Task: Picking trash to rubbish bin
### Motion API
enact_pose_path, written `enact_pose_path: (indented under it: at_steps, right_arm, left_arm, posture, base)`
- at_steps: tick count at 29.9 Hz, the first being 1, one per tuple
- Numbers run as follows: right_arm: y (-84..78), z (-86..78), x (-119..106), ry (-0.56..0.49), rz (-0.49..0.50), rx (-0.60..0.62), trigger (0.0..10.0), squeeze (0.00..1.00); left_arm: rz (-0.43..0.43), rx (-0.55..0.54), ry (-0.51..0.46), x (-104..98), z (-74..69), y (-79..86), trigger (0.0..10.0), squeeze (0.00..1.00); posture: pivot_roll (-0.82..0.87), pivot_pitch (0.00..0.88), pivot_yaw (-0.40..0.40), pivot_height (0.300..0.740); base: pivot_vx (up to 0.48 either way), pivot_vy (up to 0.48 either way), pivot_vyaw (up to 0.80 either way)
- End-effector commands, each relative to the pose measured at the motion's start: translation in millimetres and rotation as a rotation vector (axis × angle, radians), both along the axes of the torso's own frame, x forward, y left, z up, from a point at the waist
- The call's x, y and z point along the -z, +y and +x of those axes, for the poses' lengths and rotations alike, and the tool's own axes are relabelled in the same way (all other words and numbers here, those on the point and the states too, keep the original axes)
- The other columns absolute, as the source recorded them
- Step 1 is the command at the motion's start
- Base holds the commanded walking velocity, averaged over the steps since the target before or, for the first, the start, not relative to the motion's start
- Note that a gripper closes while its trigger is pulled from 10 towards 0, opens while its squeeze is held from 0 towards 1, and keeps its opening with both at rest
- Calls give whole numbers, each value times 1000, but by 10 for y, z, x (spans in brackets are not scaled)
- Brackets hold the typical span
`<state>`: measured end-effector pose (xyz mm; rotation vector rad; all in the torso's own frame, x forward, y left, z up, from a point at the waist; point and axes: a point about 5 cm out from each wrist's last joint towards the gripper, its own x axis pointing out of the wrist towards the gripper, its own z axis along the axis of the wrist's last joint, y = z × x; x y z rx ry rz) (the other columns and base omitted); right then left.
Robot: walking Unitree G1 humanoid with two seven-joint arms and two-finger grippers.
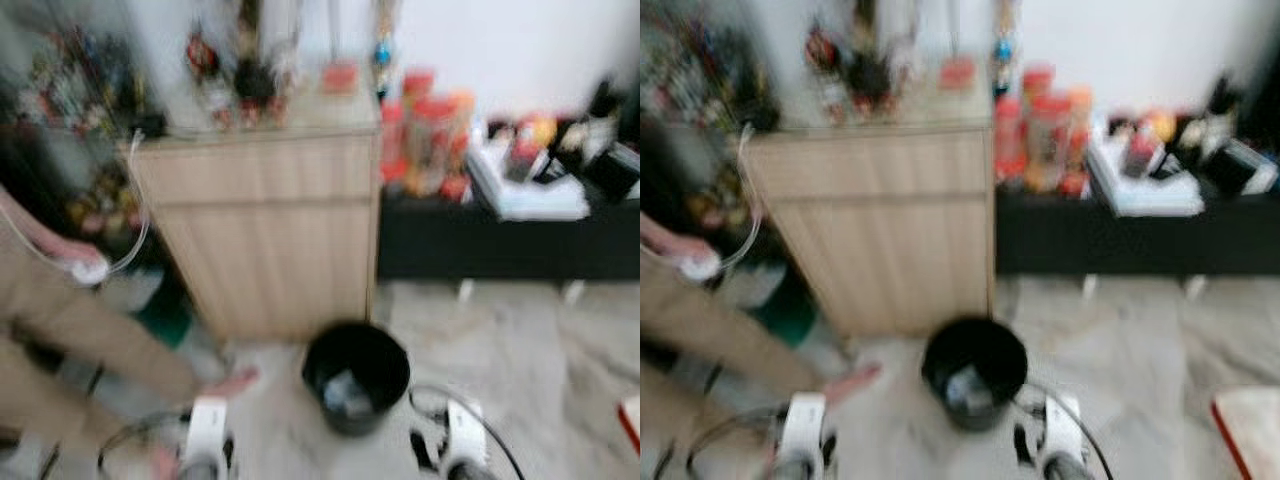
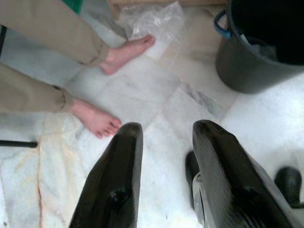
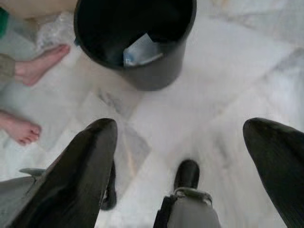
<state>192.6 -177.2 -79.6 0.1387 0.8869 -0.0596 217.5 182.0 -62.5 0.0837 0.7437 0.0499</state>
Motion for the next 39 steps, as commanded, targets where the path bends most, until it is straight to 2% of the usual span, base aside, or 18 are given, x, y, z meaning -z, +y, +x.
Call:
enact_pose_path:
  at_steps: [1, 9, 21, 34, 39]
  right_arm:
    - [-43, 16, -13, -4, -17, -4, 10000, 0]
    - [-40, 5, -7, 0, -18, -9, 10000, 0]
    - [-22, 27, -16, -4, -19, -16, 10000, 0]
    - [-79, -20, 2, 5, -45, 20, 10000, 0]
    - [-59, -47, 18, 14, -32, 24, 10000, 0]
  left_arm:
    - [6, 27, -7, -17, 32, -35, 10000, 0]
    - [6, 25, 0, -4, 12, -30, 10000, 0]
    - [8, 13, 13, -1, 16, -22, 10000, 0]
    - [4, 14, 14, -4, 23, -26, 10000, 0]
    - [3, 26, 20, 1, 19, -38, 10000, 0]
  posture:
    - [-5, 0, 39, 740]
    - [-3, 0, 38, 740]
    - [10, 0, 33, 740]
    - [19, 0, 42, 740]
    - [8, 0, 55, 740]
  base:
    - [-259, 0, 0]
    - [-250, 0, 0]
    - [0, 0, 0]
    - [0, 0, 0]
    - [0, 0, -788]
